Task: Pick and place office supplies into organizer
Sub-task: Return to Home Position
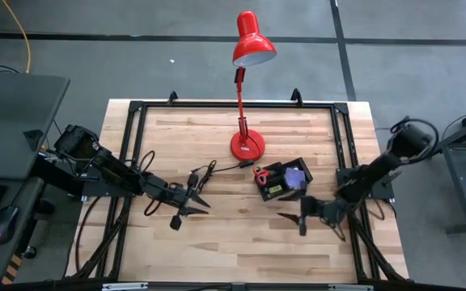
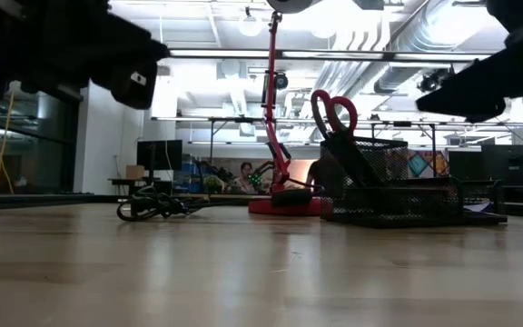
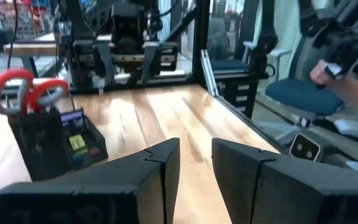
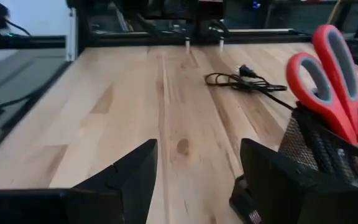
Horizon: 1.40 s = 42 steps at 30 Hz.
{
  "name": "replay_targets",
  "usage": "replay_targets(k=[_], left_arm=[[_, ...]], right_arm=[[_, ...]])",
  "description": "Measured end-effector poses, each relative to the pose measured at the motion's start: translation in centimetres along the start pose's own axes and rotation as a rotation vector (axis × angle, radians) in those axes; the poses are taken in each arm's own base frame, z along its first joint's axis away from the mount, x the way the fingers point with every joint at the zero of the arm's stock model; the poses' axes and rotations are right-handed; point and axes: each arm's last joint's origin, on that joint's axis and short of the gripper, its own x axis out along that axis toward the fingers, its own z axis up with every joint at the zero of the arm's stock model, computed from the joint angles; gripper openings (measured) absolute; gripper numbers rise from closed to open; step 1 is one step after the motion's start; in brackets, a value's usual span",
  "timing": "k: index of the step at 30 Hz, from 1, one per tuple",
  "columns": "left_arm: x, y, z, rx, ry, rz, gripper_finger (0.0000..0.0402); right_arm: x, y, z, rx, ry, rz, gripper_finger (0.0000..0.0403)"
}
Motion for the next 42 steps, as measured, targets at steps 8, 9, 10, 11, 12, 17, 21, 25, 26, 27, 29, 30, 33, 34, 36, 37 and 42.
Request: replay_targets(k=[8,9,10,11,12,17,21,25,26,27,29,30,33,34,36,37,42], left_arm=[[-0.1,0.9,0.3,0.009,-0.009,0.015,0.0083],[-0.2,1.3,0.1,-0.002,0.006,0.018,0.0083],[-0.2,1.7,0.1,-0.012,0.005,0.017,0.0083],[-0.3,2.1,0.1,-0.025,0.0,0.011,0.0083],[-0.4,2.5,0.1,-0.034,-0.001,0.004,0.0083],[-1.3,3.8,-0.3,-0.037,-0.018,-0.018,0.0083],[-2.4,4.1,-0.7,-0.011,-0.056,-0.069,0.0083],[-4.0,4.4,-1.0,-0.01,-0.112,-0.057,0.0083],[-4.5,4.4,-1.1,-0.008,-0.126,-0.046,0.0083],[-5.0,4.4,-1.3,-0.003,-0.135,-0.026,0.0083],[-5.6,4.3,-1.4,-0.003,-0.155,0.0,0.0083],[-5.5,4.4,-1.3,-0.005,-0.161,0.01,0.0083],[-5.5,4.4,-1.4,-0.009,-0.147,0.013,0.0083],[-5.6,4.3,-1.5,-0.01,-0.132,0.008,0.0083],[-5.7,4.5,-1.6,-0.013,-0.105,0.01,0.0083],[-5.7,4.6,-1.5,-0.014,-0.103,0.01,0.0083],[-6.5,5.4,-0.5,-0.026,-0.133,-0.03,0.0083]], right_arm=[[-3.3,-3.0,-0.2,0.025,-0.064,0.07,0.0222],[-3.7,-3.4,-0.2,0.028,-0.077,0.073,0.0222],[-4.0,-3.8,-0.3,0.031,-0.086,0.079,0.0222],[-4.3,-4.1,-0.4,0.023,-0.092,0.095,0.0222],[-4.5,-4.3,-0.4,0.024,-0.1,0.115,0.0222],[-5.5,-5.2,-0.6,0.013,-0.142,0.202,0.0222],[-6.0,-5.7,-0.7,0.008,-0.126,0.205,0.0222],[-6.4,-6.1,-0.6,0.008,-0.123,0.193,0.0223],[-6.5,-6.2,-0.5,0.01,-0.132,0.194,0.0222],[-6.6,-6.3,-0.4,0.008,-0.137,0.195,0.0222],[-6.8,-6.5,-0.3,0.004,-0.143,0.195,0.0222],[-6.9,-6.6,-0.3,0.006,-0.143,0.195,0.0223],[-7.0,-6.9,-0.7,0.026,-0.103,0.173,0.0222],[-7.1,-7.1,-0.9,0.038,-0.084,0.157,0.0222],[-7.2,-7.4,-1.2,0.067,-0.055,0.14,0.0223],[-7.3,-7.4,-1.3,0.076,-0.05,0.141,0.0222],[-7.9,-7.5,-0.5,0.051,-0.115,0.217,0.022]])
